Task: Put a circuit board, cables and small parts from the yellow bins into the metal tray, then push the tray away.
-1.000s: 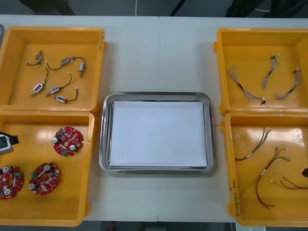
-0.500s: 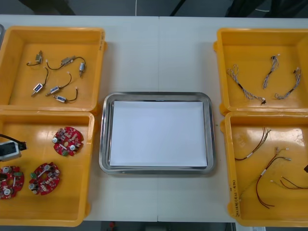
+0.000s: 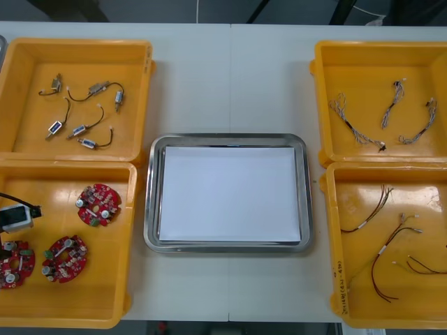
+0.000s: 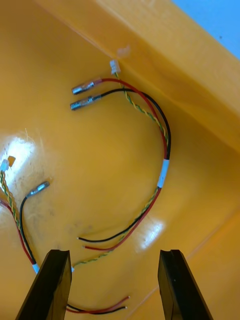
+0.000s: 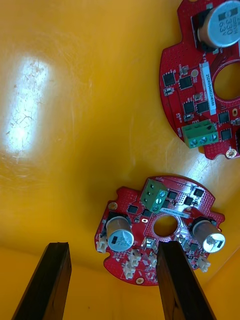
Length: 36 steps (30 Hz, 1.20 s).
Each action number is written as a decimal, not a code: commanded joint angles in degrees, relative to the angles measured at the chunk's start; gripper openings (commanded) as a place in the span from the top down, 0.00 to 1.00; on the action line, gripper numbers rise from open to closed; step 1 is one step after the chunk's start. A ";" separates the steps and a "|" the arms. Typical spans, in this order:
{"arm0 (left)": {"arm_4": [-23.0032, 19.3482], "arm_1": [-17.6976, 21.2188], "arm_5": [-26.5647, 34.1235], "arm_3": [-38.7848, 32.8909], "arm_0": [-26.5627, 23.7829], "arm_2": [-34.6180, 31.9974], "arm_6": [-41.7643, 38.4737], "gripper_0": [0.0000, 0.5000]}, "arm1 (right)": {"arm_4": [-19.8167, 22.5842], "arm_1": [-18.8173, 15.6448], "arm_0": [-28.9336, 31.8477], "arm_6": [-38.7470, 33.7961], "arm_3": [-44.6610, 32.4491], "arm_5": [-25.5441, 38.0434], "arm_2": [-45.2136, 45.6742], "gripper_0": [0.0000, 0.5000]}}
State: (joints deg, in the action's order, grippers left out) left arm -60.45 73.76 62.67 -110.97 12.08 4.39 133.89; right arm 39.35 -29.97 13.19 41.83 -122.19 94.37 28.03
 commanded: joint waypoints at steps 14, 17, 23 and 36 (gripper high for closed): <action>1.82 1.21 -0.62 3.13 -5.66 4.40 0.41 0.00 | -1.47 -0.09 1.31 -5.09 7.67 -5.51 -3.51 0.00; 2.09 1.30 -0.62 3.22 -5.66 4.49 0.50 0.00 | -1.56 -0.09 1.22 -5.09 9.95 -7.53 -3.77 0.00; 2.17 1.30 -0.35 3.66 -5.75 4.93 0.94 0.00 | -1.82 0.00 1.31 -5.27 11.09 -9.20 -4.47 0.00; 2.00 0.51 -0.35 5.06 -7.77 8.09 1.03 0.00 | -2.97 -0.09 1.40 -6.76 11.36 -9.73 -6.85 0.00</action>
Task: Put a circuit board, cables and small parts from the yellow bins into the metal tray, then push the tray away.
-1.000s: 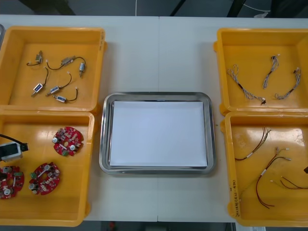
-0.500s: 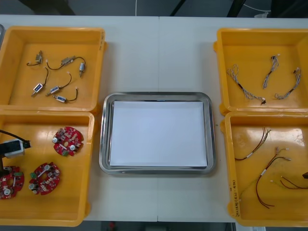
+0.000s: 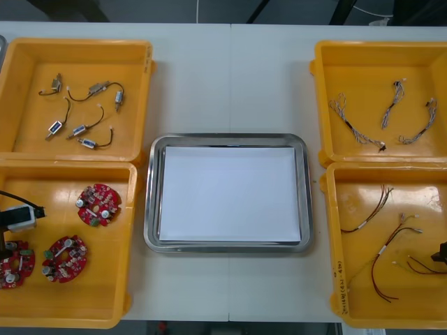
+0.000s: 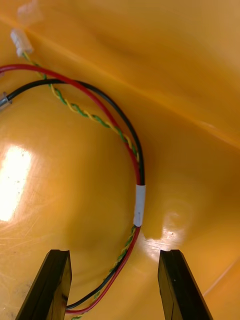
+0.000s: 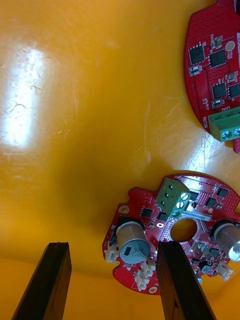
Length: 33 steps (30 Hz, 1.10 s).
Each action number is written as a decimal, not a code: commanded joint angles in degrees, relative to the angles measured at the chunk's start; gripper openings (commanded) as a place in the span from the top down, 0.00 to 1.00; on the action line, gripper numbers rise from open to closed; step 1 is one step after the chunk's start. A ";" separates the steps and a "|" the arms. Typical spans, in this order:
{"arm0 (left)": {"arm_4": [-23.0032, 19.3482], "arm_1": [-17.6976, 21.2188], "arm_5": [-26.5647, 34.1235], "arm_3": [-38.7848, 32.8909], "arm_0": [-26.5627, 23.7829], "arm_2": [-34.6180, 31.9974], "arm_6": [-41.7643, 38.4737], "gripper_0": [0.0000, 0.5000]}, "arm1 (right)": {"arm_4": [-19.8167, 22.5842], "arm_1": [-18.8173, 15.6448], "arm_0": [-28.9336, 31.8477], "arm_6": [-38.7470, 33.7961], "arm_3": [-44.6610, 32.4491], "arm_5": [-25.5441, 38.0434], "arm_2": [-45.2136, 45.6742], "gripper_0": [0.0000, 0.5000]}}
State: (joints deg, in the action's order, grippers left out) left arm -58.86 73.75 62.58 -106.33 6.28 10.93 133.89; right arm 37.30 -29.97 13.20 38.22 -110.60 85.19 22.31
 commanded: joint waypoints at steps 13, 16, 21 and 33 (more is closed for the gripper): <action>0.24 -0.28 -0.27 0.60 -2.06 1.99 1.03 0.00 | -1.52 -0.09 2.89 -3.06 -0.23 -2.13 -1.13 0.00; 0.24 -0.28 -0.79 0.78 -2.06 3.04 0.85 0.55 | -1.52 0.00 3.15 -3.15 -0.23 -2.31 -1.13 0.00; 0.15 -0.28 -1.14 0.95 -1.97 3.48 0.76 1.00 | -1.61 0.00 3.50 -3.15 -0.23 -2.84 -1.48 0.00; -0.55 -0.19 -0.62 0.51 -1.89 1.72 0.94 1.00 | -1.70 0.00 3.94 -3.15 2.15 -8.11 -3.59 0.00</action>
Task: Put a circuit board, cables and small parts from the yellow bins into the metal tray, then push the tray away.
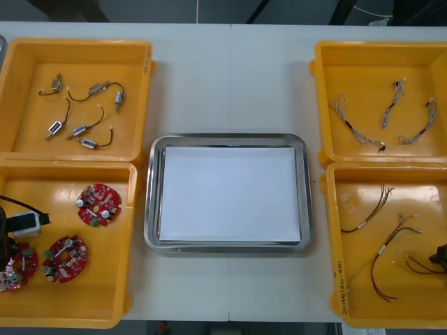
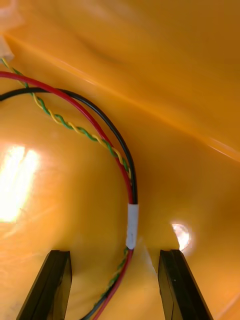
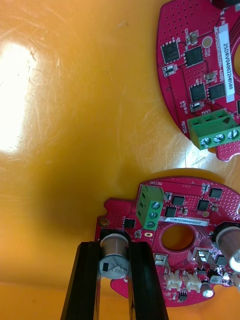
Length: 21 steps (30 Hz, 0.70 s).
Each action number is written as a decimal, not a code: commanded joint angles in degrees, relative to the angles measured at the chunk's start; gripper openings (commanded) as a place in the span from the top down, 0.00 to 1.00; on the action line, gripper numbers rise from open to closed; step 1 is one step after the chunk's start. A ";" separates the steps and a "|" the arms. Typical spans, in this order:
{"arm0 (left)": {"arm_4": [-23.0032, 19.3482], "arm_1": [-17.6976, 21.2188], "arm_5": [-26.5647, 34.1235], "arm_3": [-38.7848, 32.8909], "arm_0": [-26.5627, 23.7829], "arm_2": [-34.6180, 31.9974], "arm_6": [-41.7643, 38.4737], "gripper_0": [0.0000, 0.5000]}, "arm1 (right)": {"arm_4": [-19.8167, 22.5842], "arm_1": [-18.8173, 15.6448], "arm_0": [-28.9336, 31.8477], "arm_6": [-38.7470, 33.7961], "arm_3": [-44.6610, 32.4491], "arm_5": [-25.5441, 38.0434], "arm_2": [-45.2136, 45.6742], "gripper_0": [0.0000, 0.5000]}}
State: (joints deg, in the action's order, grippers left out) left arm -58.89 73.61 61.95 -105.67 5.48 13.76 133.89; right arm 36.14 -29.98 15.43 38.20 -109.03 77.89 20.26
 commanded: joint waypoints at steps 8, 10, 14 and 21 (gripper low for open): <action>-1.84 0.04 4.67 -2.08 -1.08 -6.46 0.67 1.00 | -0.63 -0.08 1.97 -3.14 0.58 -0.81 -1.62 0.00; -2.37 -0.04 6.25 -2.61 -1.17 -8.31 0.59 1.00 | -0.63 -0.08 1.97 -2.96 0.58 -0.81 -1.62 0.00; -3.42 -0.04 7.40 -3.67 -1.17 -10.86 -0.03 1.00 | -0.45 -0.08 2.06 -2.70 0.58 -0.81 -1.62 0.90; -4.83 -0.04 11.00 -6.57 -2.49 -14.11 -6.18 1.00 | -0.10 -0.08 2.06 -2.43 0.58 -0.81 -1.10 1.00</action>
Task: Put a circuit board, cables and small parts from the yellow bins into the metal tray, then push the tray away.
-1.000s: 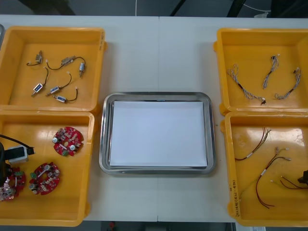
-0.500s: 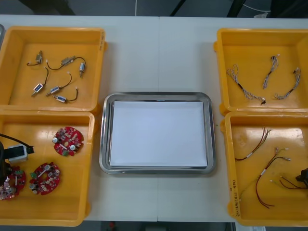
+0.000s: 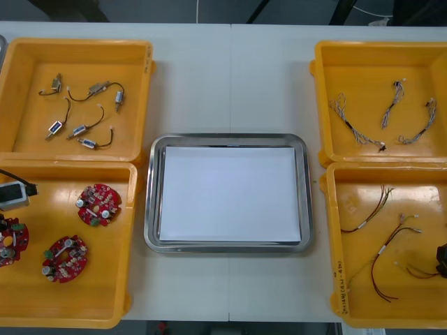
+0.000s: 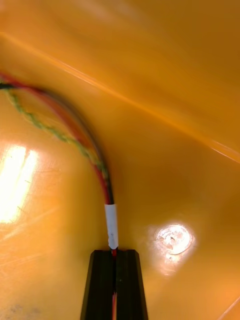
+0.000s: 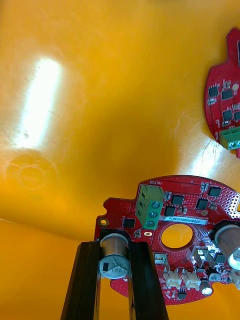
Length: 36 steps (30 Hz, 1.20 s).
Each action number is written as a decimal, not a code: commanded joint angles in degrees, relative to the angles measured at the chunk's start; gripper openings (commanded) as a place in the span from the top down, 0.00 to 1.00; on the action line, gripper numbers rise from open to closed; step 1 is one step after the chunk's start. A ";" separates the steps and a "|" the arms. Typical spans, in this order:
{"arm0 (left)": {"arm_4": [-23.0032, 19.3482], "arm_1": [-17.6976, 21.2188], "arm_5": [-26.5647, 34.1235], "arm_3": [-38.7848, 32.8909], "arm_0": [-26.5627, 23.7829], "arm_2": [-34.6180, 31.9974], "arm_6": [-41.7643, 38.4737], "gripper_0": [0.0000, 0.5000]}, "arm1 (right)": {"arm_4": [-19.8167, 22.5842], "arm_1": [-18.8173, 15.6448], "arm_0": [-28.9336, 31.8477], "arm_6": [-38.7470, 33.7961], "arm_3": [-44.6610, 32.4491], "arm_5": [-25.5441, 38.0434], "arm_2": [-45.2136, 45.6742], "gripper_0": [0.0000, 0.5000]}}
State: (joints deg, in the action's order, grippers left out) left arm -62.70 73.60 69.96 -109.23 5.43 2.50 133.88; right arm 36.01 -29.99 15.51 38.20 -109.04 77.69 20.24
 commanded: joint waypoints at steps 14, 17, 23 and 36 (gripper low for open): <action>0.03 -1.79 17.58 -14.52 -11.15 -3.90 -33.42 1.00 | 2.22 -2.36 1.72 -2.70 -8.47 9.23 3.93 1.00; -0.06 -3.64 21.36 -15.57 -14.22 -3.90 -38.17 1.00 | 2.92 -3.50 1.02 -2.70 -11.55 13.27 5.43 1.00; 0.38 -8.21 27.77 -16.72 -19.67 -3.90 -45.02 1.00 | 4.59 -6.40 -1.36 -2.35 -16.47 20.83 8.24 1.00; 2.40 -15.76 36.39 -18.65 -30.31 1.55 -56.27 1.00 | 14.87 -14.05 -8.83 -0.94 -25.26 32.31 13.25 1.00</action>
State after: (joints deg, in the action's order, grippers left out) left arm -61.97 59.36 105.29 -125.75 -19.82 0.73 88.62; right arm 49.95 -40.97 9.47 38.21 -129.29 109.00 31.69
